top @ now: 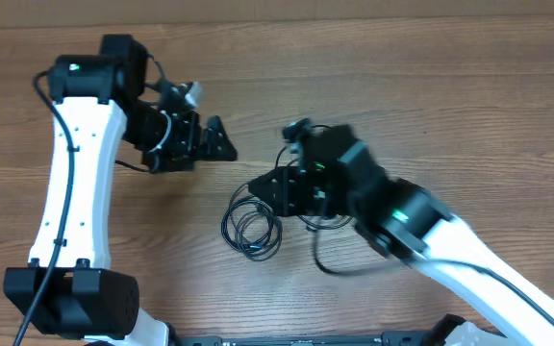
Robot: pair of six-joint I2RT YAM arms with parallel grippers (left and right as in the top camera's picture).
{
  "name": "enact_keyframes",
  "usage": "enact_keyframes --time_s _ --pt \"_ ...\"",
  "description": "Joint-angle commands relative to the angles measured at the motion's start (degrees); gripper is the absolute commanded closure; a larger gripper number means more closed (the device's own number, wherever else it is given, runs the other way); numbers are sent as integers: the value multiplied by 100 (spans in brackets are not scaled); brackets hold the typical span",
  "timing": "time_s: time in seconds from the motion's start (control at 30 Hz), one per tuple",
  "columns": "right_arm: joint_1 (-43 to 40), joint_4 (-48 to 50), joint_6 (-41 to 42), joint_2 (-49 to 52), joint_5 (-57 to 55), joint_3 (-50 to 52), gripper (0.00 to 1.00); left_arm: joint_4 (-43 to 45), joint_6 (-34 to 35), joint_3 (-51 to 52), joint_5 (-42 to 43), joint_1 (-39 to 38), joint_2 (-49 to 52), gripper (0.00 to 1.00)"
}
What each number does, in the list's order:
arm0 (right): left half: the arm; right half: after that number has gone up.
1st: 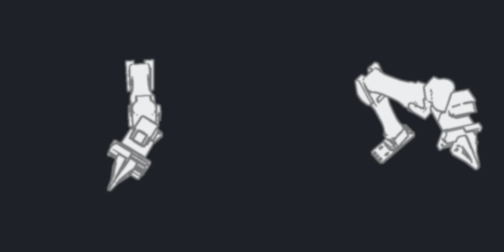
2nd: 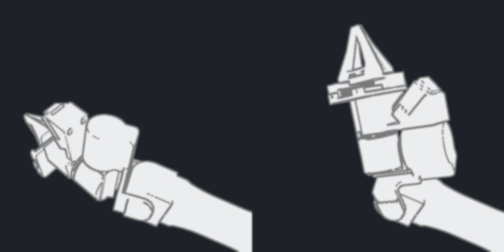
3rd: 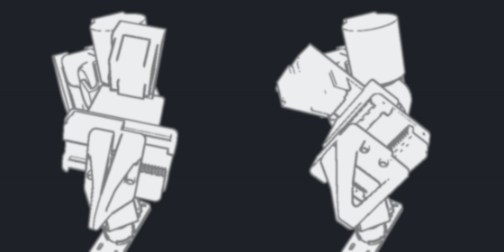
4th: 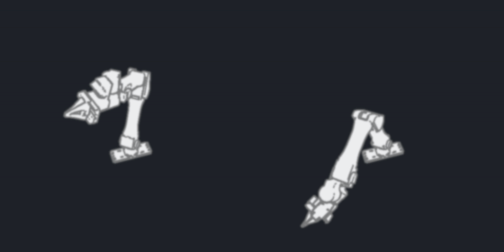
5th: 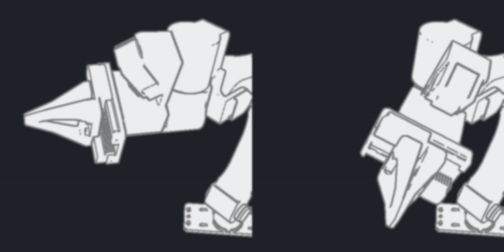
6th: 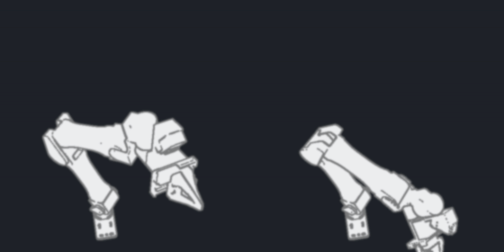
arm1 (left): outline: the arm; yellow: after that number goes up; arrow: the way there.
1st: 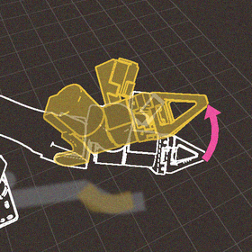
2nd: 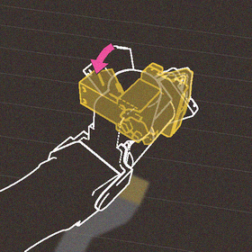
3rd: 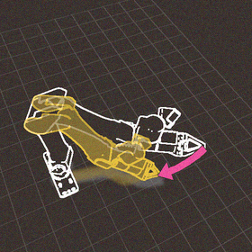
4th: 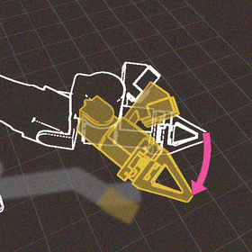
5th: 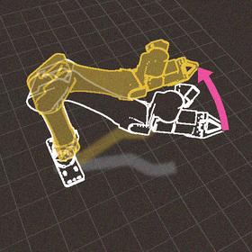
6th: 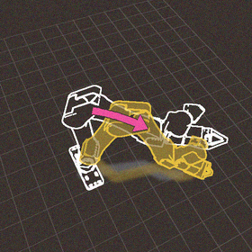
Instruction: Untangle cables
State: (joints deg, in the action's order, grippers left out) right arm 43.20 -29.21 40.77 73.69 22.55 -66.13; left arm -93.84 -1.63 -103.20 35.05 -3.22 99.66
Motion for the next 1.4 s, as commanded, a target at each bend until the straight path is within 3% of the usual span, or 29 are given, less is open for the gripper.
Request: enact_keyframes --time_s 0.0,0.1,0.23,0.33,0.37,0.4,0.47,0.57,0.87,1.03,1.37 --pt "-22 -35 -81 -527 -151 -107 96 -17 -352 -4 315 -343 9 6" --pt "-22 -343 -76 -844 -691 -107 96 81 17 -4 -153 -608 9 21" --pt "-20 -1016 -33 -898 -1115 -103 93 164 1773 -2 -1683 -693 9 18" --pt "-20 -1364 -33 -776 -1117 -101 87 221 2518 -4 -2280 -623 9 15" --pt "-20 -1447 -31 -723 -1113 -101 83 243 2691 -2 -2398 -588 9 15" --pt "-20 -1515 -31 -658 -1093 -101 70 269 2881 -4 -2559 -546 9 15" --pt "20 -1620 -35 -457 -955 -96 34 306 3257 -4 -2920 -452 9 14" --pt "96 -1687 -35 -79 -763 -83 26 332 3486 -4 -3158 -341 9 10" --pt "658 -1121 11 1746 -404 -68 31 321 3521 -2 -3574 -273 9 11" --pt "699 -992 442 2570 -448 -68 31 267 3617 -2 -3807 -116 9 11" --pt "723 -588 225 3200 -398 -63 36 247 3613 -2 -3805 247 9 7"
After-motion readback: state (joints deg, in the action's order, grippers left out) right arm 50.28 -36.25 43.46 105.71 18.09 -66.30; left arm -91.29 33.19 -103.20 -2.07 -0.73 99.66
